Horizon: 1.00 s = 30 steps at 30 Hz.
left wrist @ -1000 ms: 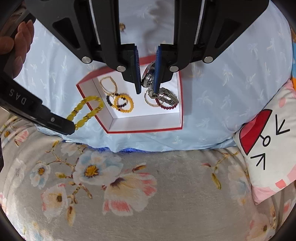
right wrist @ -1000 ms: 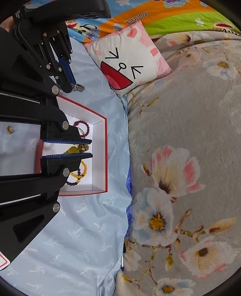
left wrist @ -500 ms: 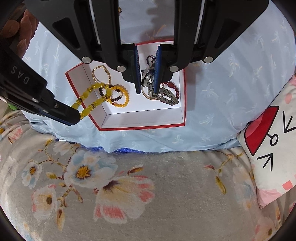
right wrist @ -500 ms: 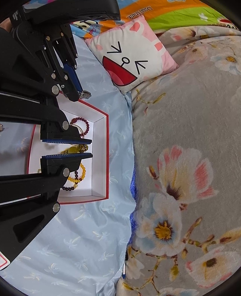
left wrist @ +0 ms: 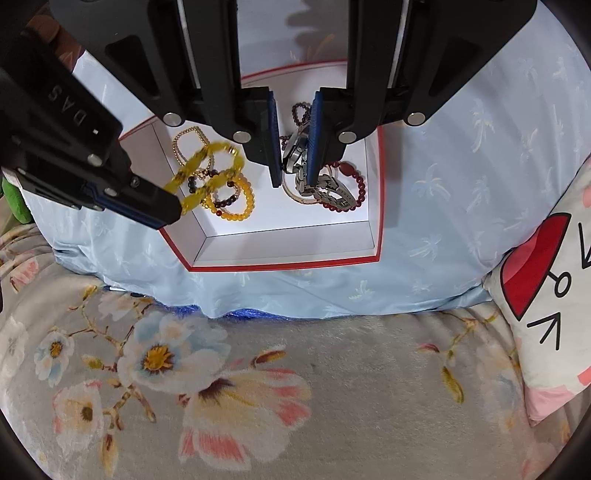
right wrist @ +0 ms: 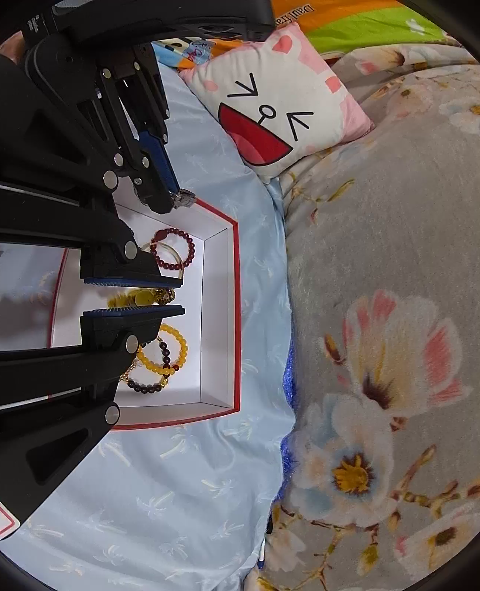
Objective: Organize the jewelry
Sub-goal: 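Carry the silver watch into the red box with the left tool while the right carries the yellow bracelet, then open both tools and withdraw them from the red box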
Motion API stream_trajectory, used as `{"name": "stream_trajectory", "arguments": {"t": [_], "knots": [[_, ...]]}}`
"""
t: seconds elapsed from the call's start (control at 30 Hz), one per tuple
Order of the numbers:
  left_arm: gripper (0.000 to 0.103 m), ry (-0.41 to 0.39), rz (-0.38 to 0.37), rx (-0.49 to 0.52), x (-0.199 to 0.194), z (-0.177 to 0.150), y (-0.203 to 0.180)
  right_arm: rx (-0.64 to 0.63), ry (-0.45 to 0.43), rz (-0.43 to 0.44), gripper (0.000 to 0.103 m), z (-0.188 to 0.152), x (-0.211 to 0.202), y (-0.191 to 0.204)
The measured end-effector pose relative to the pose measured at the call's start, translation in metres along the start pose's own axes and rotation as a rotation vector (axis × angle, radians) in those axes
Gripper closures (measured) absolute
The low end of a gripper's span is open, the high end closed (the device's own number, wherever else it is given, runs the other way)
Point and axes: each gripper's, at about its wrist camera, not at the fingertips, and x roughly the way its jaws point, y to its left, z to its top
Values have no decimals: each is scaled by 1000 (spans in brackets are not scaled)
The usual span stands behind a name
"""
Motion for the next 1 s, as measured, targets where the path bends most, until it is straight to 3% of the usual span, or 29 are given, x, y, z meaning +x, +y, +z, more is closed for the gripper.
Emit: {"name": "stream_trajectory", "arguments": {"t": [0.53, 0.6, 0.67, 1.0], "knots": [[88, 57, 1, -1, 59, 17, -7, 57, 79, -66, 93, 0, 62, -36], [83, 39, 21, 21, 58, 16, -9, 77, 70, -71, 91, -4, 60, -42], [64, 22, 39, 17, 55, 15, -7, 87, 63, -69, 91, -9, 56, -46], [63, 3, 59, 2, 25, -26, 1, 33, 61, -55, 89, -47, 28, -28]]}}
